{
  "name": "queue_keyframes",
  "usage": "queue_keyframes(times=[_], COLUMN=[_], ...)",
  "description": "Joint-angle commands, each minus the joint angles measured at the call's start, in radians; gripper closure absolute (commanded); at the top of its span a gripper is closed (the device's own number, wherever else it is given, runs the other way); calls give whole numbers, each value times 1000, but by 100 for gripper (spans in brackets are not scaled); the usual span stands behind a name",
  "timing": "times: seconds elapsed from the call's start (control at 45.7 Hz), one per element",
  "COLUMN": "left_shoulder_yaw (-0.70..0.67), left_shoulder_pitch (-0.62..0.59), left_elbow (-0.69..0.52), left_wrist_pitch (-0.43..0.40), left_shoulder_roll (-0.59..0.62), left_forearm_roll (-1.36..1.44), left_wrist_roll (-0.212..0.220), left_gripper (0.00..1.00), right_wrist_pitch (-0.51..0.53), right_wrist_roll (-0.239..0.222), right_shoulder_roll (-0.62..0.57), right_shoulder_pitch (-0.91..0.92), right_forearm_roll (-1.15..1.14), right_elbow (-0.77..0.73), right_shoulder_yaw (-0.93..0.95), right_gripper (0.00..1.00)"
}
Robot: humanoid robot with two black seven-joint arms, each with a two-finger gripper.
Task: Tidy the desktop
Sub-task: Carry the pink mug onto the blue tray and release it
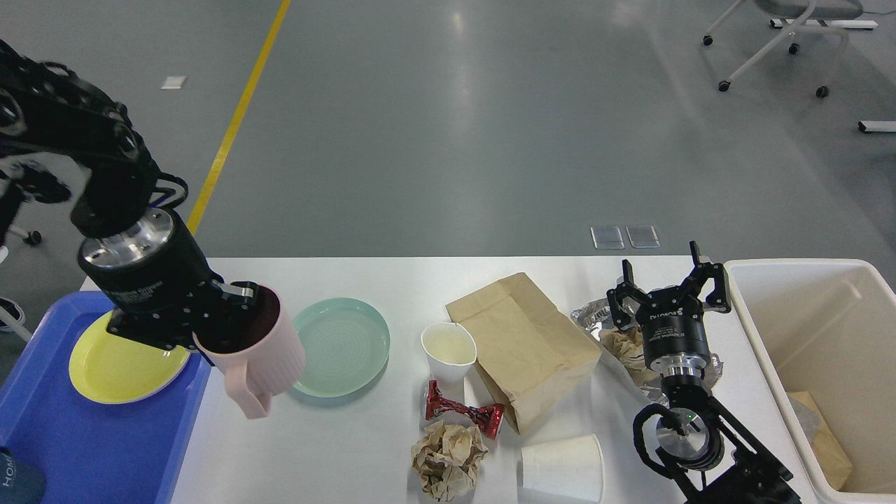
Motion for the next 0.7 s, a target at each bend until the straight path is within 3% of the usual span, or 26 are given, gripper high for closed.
queue_keyframes(times=[0.0,0.175,0.372,0.569,0.678], left_shoulder_yaw=[49,102,109,168,253], left_shoulder_pitch=[-135,-261,-257,-165,-50], left_elbow=[-5,-6,-6,29,118], left_wrist_pitch=[-87,-117,-117,-117,-117], left_shoulder_roll=[30,41,34,64,194], left_forearm_roll=[56,64,62,64,81], left_wrist_roll=[-5,-12,-15,-17,-8], left_gripper=[100,100,100,100,100], right_wrist_pitch=[-1,-1,-1,-1,-1], right_wrist_roll=[0,-2,0,0,0], right_shoulder_roll=[0,0,0,0,0], right_shoulder_pitch=[0,0,0,0,0], right_forearm_roll=[0,0,0,0,0], right_elbow=[0,0,0,0,0], right_shoulder_yaw=[1,1,-1,1,1], right_gripper=[0,0,0,0,0])
